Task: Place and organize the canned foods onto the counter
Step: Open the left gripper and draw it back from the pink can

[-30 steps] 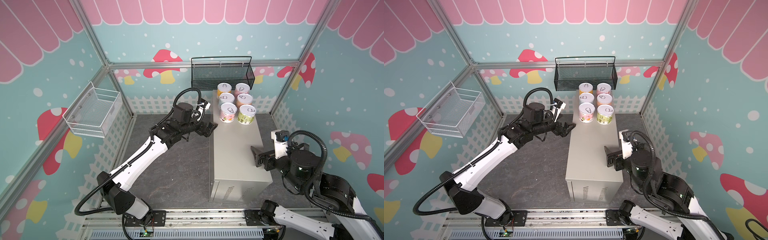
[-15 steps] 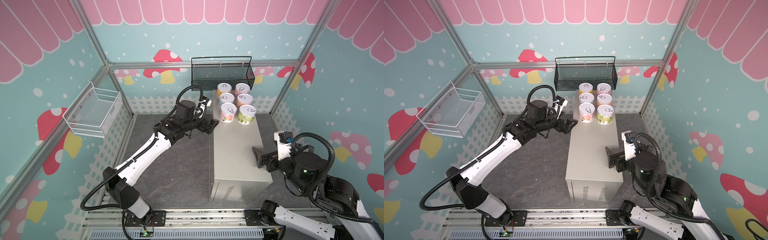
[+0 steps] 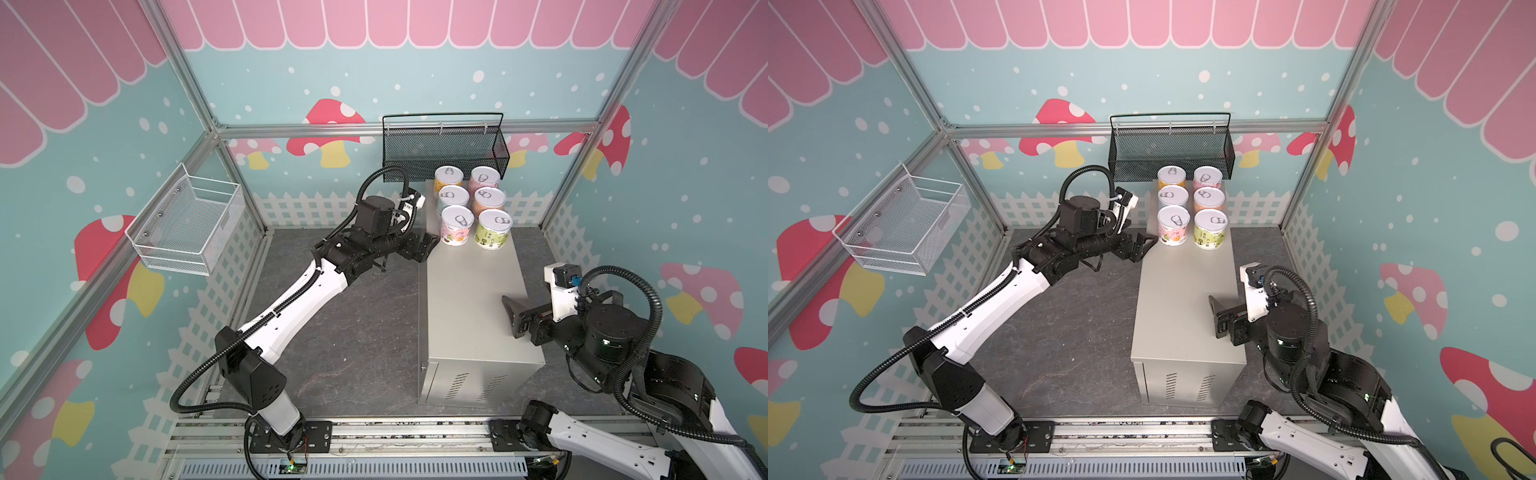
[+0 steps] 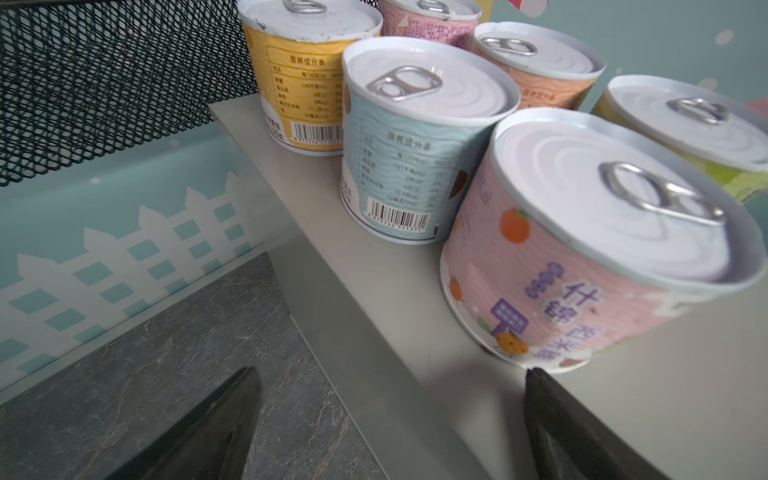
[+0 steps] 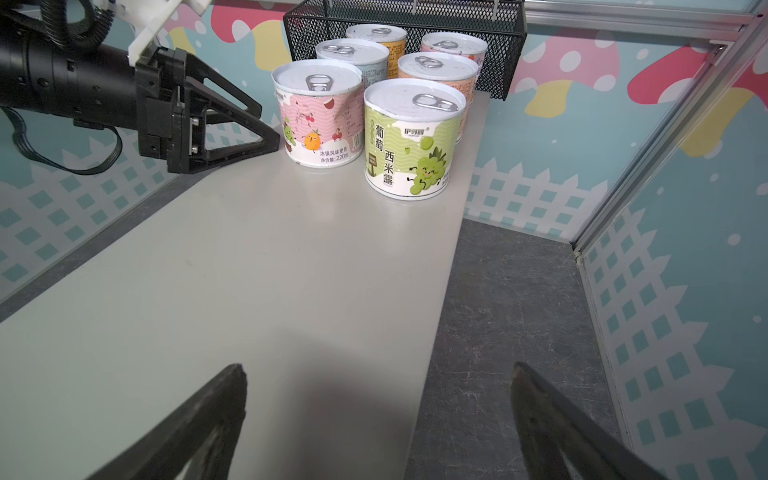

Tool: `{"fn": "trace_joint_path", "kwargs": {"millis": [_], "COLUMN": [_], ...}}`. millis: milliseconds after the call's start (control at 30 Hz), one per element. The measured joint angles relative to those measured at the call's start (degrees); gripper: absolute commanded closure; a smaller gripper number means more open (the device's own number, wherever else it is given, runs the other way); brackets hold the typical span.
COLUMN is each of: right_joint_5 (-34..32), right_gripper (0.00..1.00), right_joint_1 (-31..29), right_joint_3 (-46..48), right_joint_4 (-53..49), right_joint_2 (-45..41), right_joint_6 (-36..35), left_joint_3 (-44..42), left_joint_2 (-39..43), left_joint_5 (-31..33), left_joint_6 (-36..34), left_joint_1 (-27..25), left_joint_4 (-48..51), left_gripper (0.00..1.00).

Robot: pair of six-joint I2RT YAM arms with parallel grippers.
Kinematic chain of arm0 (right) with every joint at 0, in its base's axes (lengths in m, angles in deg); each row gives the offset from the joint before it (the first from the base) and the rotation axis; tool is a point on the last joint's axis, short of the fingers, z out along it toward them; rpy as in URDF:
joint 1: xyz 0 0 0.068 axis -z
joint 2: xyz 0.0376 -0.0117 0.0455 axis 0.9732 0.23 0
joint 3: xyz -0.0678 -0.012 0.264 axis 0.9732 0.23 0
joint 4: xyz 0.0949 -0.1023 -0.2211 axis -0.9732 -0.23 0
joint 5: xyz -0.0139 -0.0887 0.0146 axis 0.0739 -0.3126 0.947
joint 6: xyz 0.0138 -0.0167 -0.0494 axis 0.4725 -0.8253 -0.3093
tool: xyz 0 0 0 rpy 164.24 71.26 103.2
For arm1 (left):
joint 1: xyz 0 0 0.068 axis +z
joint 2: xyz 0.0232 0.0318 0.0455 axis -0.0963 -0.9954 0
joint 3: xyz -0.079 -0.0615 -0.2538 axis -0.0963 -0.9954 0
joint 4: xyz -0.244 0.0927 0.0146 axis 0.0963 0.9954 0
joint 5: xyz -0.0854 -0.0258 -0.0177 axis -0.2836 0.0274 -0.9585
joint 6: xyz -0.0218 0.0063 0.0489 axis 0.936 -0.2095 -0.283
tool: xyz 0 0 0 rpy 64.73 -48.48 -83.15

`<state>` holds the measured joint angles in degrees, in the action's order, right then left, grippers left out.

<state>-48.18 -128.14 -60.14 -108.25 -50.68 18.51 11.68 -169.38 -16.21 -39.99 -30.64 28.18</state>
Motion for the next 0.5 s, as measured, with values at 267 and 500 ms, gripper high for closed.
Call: {"fn": "trace_joint_path", "kwargs": {"millis": [267,500], "right_joint_5": [0.00,0.00], "right_gripper": [0.01,0.00], "right_joint_1": [0.00,0.00], "right_joint_3": [0.33,0.39], "right_joint_4": [0.00,0.00], "right_joint_2": [-0.15,-0.59], "right_joint_6": [0.15,0.26], "left_joint_3": [0.50,1.03], "left_joint_2": [-0.44,-0.96], "left_joint_5": [-0.02,-0.22], "left_joint_6": [0.17,0.31], "left_joint_1": [0.09,0.20], "left_joint_4": [0.09,0.11], "left_gripper": [0.03,0.02]}}
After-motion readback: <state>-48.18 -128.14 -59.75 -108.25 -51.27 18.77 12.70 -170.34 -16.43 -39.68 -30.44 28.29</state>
